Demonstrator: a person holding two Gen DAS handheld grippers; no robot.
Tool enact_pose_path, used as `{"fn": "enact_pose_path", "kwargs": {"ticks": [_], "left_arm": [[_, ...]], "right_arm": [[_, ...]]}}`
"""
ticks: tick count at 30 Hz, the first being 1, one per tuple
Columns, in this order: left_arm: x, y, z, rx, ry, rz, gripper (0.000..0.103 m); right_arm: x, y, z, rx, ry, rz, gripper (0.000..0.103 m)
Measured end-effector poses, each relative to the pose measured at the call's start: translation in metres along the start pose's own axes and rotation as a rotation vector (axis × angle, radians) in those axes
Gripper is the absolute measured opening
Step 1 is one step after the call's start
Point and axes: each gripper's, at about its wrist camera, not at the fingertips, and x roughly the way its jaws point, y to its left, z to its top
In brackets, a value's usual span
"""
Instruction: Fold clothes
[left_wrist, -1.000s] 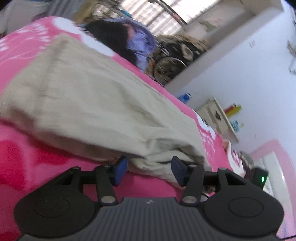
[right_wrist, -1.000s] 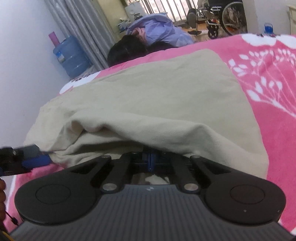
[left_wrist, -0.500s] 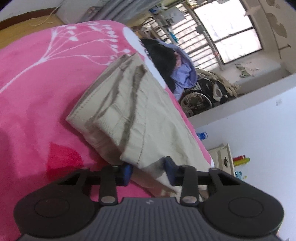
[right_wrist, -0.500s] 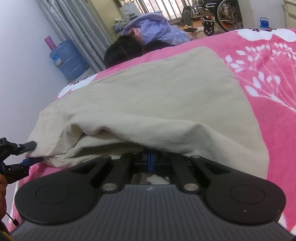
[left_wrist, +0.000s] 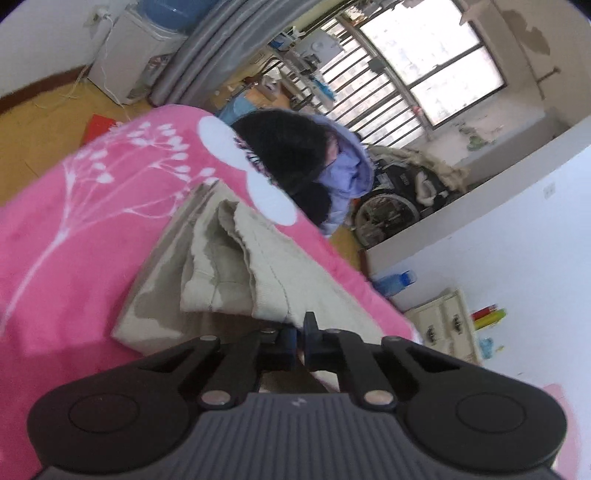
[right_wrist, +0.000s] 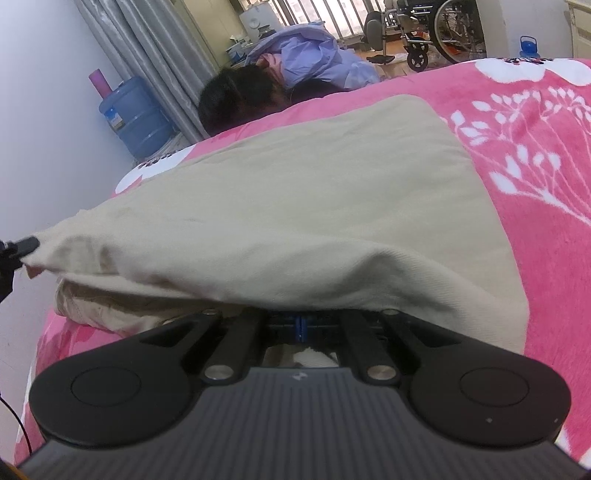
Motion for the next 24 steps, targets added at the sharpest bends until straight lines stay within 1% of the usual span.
{"fn": "enact_pose_path", "kwargs": {"ticks": [3,7,10,12,16,18,20,22,24], "left_arm": [[0.004,0.012,-0.010,0.002,0.028,0.067,0.004],[0.010,0.032,-0.023,-0.024,0.042,0.116,0.004],[0.000,0.019,-0.020,0.054,0.011,0.112,0.004],[-0.002,0.016,-0.017,0.098,0.012,0.114,0.004],[0.007,0.027,-0.022,0.137,0.044,0.136,0.005],[0.007,0.029,-0.025,0.158,0.041,0.133,0.005],[0.006,0.029,-0.026,0.164,0.043,0.130,0.006],[0.006,0.029,-0.025,0.177,0.048,0.130,0.007],[0.006,0.029,-0.024,0.191,0.054,0.131,0.008]], "right_arm": [[-0.001,0.001,-0.001,-0.010,0.000,-0.003,0.000],[-0.001,0.003,-0.002,-0.027,0.002,-0.010,0.000],[-0.002,0.004,-0.002,-0.032,0.004,-0.016,0.000],[-0.002,0.005,-0.002,-0.036,0.004,-0.020,0.000],[-0.004,0.008,-0.002,-0.069,0.005,-0.028,0.000],[-0.006,0.007,-0.001,-0.081,0.012,-0.018,0.000],[-0.012,0.004,0.001,-0.085,0.026,0.004,0.000],[-0.022,-0.002,0.001,-0.078,0.038,0.026,0.002],[-0.035,-0.011,-0.001,-0.066,0.048,0.029,0.002]]}}
